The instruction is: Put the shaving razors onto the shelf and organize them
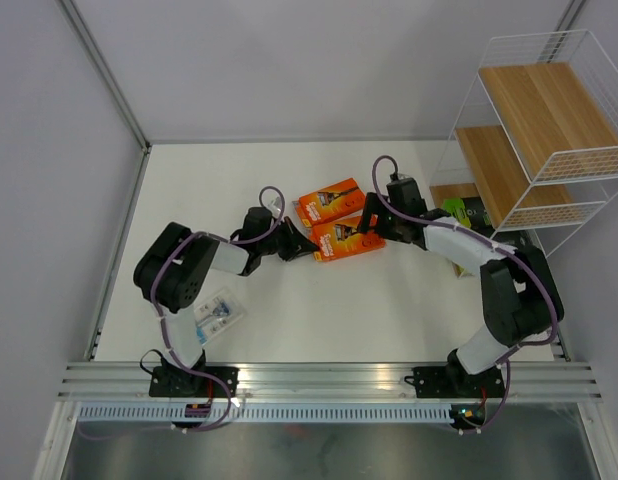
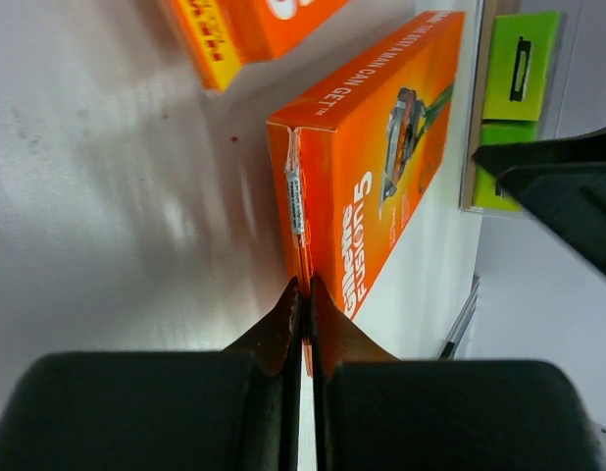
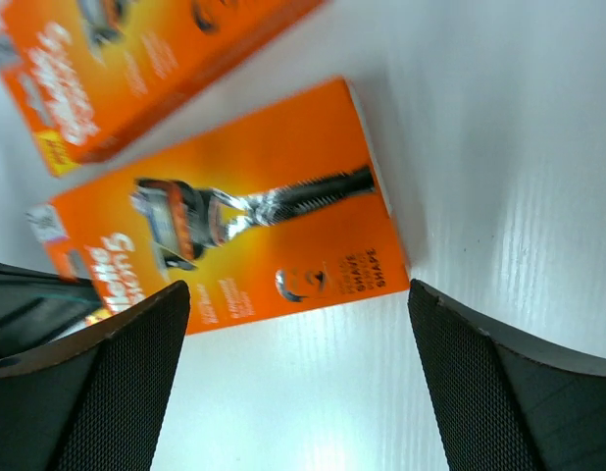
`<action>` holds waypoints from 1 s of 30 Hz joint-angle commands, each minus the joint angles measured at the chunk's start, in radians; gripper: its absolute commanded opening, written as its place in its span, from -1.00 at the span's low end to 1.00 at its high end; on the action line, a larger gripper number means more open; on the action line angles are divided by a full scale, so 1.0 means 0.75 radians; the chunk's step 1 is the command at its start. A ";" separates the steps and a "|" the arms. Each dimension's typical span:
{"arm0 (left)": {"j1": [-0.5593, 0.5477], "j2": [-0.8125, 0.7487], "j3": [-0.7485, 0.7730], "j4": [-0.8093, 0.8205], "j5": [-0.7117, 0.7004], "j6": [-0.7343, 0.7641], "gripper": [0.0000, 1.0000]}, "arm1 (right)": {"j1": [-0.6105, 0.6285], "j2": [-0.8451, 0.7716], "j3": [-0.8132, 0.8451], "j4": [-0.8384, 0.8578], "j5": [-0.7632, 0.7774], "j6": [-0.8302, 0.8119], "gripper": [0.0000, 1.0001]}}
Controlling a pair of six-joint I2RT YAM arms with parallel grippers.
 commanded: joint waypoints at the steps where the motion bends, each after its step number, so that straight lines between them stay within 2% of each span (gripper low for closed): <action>1: -0.008 -0.137 0.052 0.002 0.060 0.083 -0.95 | 0.003 -0.143 0.187 -0.224 0.095 -0.020 0.96; 6: -0.007 -0.254 0.133 -0.184 0.037 0.248 -0.95 | 0.001 -0.269 0.290 -0.329 0.123 -0.027 0.96; 14: -0.010 -0.444 0.281 -0.309 0.111 0.422 -0.95 | -0.013 -0.466 0.451 -0.427 0.164 -0.043 0.96; 18: -0.007 -0.483 0.397 -0.444 0.105 0.537 -0.95 | -0.015 -0.542 0.482 -0.464 0.191 -0.061 0.96; 22: -0.008 -0.514 0.512 -0.591 0.052 0.672 -0.95 | -0.013 -0.632 0.344 -0.448 0.173 -0.057 0.96; 27: -0.007 -0.514 0.641 -0.689 0.013 0.758 -0.95 | -0.013 -0.869 -0.012 -0.195 -0.117 0.016 0.96; 30: -0.010 -0.510 0.731 -0.722 0.013 0.793 -0.95 | -0.013 -0.961 -0.142 -0.170 -0.187 0.033 0.94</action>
